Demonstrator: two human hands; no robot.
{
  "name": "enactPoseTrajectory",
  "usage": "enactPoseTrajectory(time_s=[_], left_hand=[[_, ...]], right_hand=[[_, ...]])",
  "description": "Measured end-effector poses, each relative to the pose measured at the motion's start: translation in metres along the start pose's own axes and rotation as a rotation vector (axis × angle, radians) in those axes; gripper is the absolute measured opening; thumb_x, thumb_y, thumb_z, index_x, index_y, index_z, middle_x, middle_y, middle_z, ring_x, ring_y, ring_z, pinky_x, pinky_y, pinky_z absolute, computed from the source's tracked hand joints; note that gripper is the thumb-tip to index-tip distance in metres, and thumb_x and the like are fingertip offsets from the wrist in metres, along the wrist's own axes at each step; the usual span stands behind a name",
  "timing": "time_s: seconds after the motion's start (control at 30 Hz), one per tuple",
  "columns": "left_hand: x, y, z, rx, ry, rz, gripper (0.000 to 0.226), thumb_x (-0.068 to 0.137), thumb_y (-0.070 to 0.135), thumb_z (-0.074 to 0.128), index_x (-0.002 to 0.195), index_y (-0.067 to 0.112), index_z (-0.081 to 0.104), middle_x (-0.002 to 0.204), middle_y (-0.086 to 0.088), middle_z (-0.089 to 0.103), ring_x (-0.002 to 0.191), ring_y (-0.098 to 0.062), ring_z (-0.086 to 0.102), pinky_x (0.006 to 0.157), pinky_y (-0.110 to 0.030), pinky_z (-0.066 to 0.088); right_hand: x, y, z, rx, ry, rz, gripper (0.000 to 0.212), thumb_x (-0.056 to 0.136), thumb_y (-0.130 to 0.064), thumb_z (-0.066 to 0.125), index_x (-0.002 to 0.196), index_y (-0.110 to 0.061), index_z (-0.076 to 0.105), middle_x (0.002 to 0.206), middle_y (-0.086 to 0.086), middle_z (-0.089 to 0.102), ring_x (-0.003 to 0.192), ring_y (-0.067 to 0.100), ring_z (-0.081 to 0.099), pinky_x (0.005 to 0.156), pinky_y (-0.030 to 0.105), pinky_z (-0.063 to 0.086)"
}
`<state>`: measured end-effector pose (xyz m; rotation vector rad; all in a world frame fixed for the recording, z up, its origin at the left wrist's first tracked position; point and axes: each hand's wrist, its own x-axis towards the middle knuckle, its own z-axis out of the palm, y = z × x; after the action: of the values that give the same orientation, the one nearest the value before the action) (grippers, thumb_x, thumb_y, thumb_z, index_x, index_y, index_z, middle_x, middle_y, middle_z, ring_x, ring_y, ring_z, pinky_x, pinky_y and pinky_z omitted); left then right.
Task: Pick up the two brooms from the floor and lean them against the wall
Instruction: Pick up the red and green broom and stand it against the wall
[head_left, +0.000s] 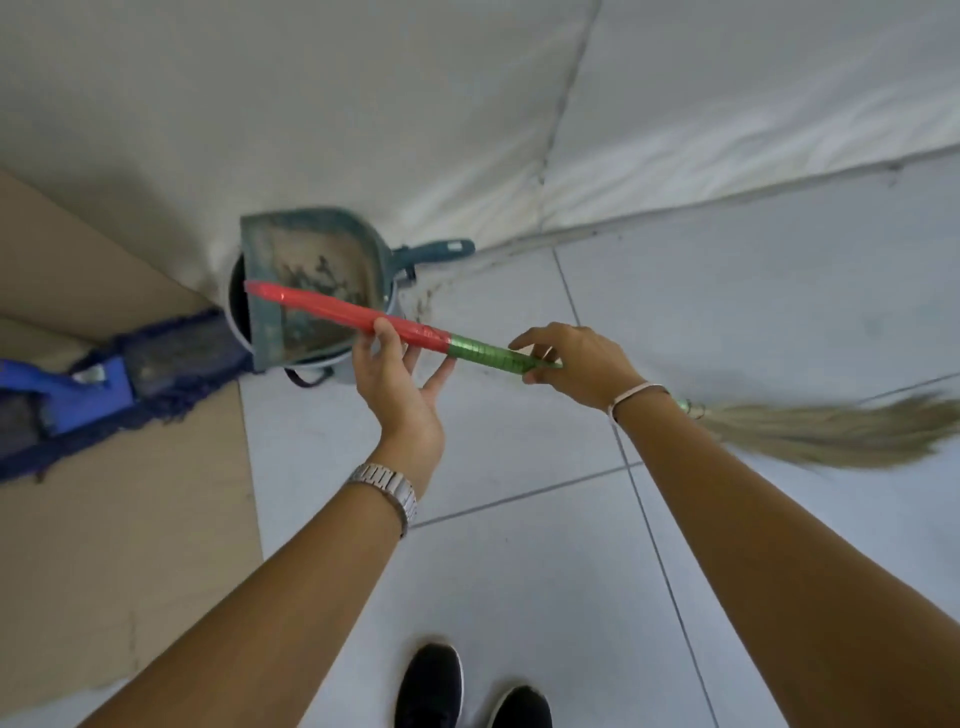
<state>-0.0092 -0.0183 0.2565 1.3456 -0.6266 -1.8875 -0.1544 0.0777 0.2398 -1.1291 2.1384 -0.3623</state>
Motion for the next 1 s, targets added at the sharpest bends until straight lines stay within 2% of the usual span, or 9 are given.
enactPoseTrajectory(time_s=[0.07,0.17,0.3,0.43,0.5,0.63,0.73,0.87,1.0], left_hand=[[-0.009,0.039,0.021,0.028,-0.090,0.060,0.028,0.095,0.029,0.050,0.120,0.016,0.049,0.118,-0.010,0.058,0.110,-0.025,0.061,0.085,-0.052,0.054],[-0.024,0.088,0.047,0.085,-0.188,0.157,0.037,0.095,0.027,0.050,0.127,0.009,0.047,0.101,-0.004,0.057,0.094,-0.017,0.064,0.081,-0.049,0.057],[-0.053,0.146,0.077,0.194,-0.307,0.314,0.018,0.096,0.028,0.047,0.112,0.019,0.050,0.098,-0.001,0.056,0.107,-0.023,0.058,0.072,-0.040,0.060],[-0.086,0.193,0.105,0.231,-0.375,0.407,0.017,0.096,0.028,0.047,0.109,0.018,0.052,0.093,0.001,0.057,0.104,-0.021,0.058,0.076,-0.044,0.059],[-0.106,0.217,0.118,0.266,-0.432,0.457,0.018,0.096,0.027,0.048,0.110,0.016,0.052,0.096,-0.004,0.056,0.104,-0.022,0.059,0.072,-0.039,0.061],[-0.153,0.267,0.150,0.323,-0.602,0.499,0.012,0.095,0.021,0.050,0.104,0.014,0.051,0.089,-0.004,0.057,0.084,-0.010,0.065,0.063,-0.029,0.060],[-0.203,0.311,0.174,0.423,-0.762,0.500,0.008,0.094,0.020,0.052,0.100,0.015,0.051,0.084,-0.001,0.060,0.073,-0.008,0.069,0.064,-0.034,0.061],[-0.280,0.379,0.207,0.513,-0.898,0.546,0.005,0.092,0.021,0.055,0.097,0.020,0.053,0.084,-0.001,0.059,0.081,-0.022,0.068,0.069,-0.045,0.060],[-0.342,0.437,0.223,0.557,-0.958,0.640,0.005,0.090,0.024,0.058,0.093,0.023,0.055,0.078,0.004,0.059,0.081,-0.023,0.069,0.066,-0.048,0.060]], right_hand=[[-0.006,-0.025,-0.030,0.011,0.037,-0.025,0.033,0.083,-0.026,0.064,0.116,-0.030,0.058,0.108,-0.001,0.064,0.098,0.021,0.058,0.077,0.036,0.047],[-0.017,-0.055,-0.063,0.075,0.122,-0.024,0.031,0.081,-0.027,0.067,0.110,-0.030,0.060,0.104,-0.001,0.065,0.095,0.019,0.060,0.078,0.034,0.049],[-0.040,-0.095,-0.107,0.183,0.214,-0.029,0.032,0.077,-0.026,0.070,0.108,-0.028,0.063,0.100,-0.001,0.068,0.091,0.016,0.062,0.077,0.031,0.048],[-0.068,-0.132,-0.148,0.260,0.273,-0.048,0.032,0.075,-0.022,0.073,0.107,-0.023,0.066,0.098,0.003,0.072,0.086,0.015,0.064,0.082,0.035,0.052],[-0.085,-0.149,-0.170,0.286,0.300,-0.047,0.032,0.073,-0.021,0.075,0.105,-0.022,0.067,0.097,0.004,0.073,0.087,0.017,0.067,0.084,0.036,0.054],[-0.123,-0.173,-0.209,0.412,0.421,-0.027,0.034,0.069,-0.020,0.079,0.101,-0.021,0.070,0.092,0.004,0.073,0.082,0.016,0.069,0.084,0.038,0.055],[-0.162,-0.194,-0.244,0.495,0.497,-0.001,0.031,0.065,-0.018,0.081,0.095,-0.024,0.072,0.085,0.002,0.074,0.076,0.015,0.069,0.083,0.042,0.056],[-0.222,-0.239,-0.307,0.528,0.550,-0.011,0.031,0.061,-0.011,0.083,0.080,-0.031,0.071,0.080,0.004,0.072,0.073,0.020,0.069,0.084,0.045,0.055],[-0.267,-0.290,-0.355,0.466,0.591,-0.084,0.030,0.063,-0.010,0.082,0.092,-0.015,0.073,0.080,0.005,0.072,0.070,0.019,0.068,0.079,0.045,0.056]])
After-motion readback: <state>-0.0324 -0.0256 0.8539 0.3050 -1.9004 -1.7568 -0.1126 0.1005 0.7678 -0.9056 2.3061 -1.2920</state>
